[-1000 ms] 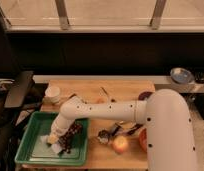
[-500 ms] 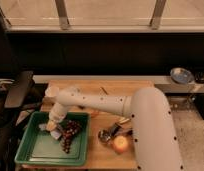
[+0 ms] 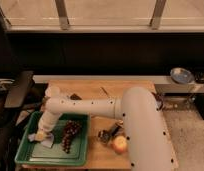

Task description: Wipe tray with towel

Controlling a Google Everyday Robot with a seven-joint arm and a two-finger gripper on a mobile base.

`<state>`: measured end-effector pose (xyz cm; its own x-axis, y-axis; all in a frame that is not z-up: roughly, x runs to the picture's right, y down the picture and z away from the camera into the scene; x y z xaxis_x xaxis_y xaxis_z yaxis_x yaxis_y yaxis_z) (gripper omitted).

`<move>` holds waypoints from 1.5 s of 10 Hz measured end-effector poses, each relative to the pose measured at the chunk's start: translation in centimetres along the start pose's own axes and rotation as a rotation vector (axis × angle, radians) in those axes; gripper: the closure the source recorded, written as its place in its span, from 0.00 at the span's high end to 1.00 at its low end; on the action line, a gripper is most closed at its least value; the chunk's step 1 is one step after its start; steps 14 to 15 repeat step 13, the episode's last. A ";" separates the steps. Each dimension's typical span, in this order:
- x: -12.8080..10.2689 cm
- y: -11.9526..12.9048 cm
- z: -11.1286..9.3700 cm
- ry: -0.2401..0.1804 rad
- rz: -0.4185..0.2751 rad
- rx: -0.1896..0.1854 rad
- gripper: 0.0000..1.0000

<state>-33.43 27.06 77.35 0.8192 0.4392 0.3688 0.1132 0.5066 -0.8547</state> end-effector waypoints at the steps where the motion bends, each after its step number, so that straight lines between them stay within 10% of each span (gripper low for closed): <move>1: 0.4 1.0 0.1 0.003 0.012 -0.005 0.00; 7: 5.9 -0.3 -5.3 0.088 0.140 0.067 0.00; 15: 1.2 -5.8 -3.4 0.068 0.066 0.064 0.00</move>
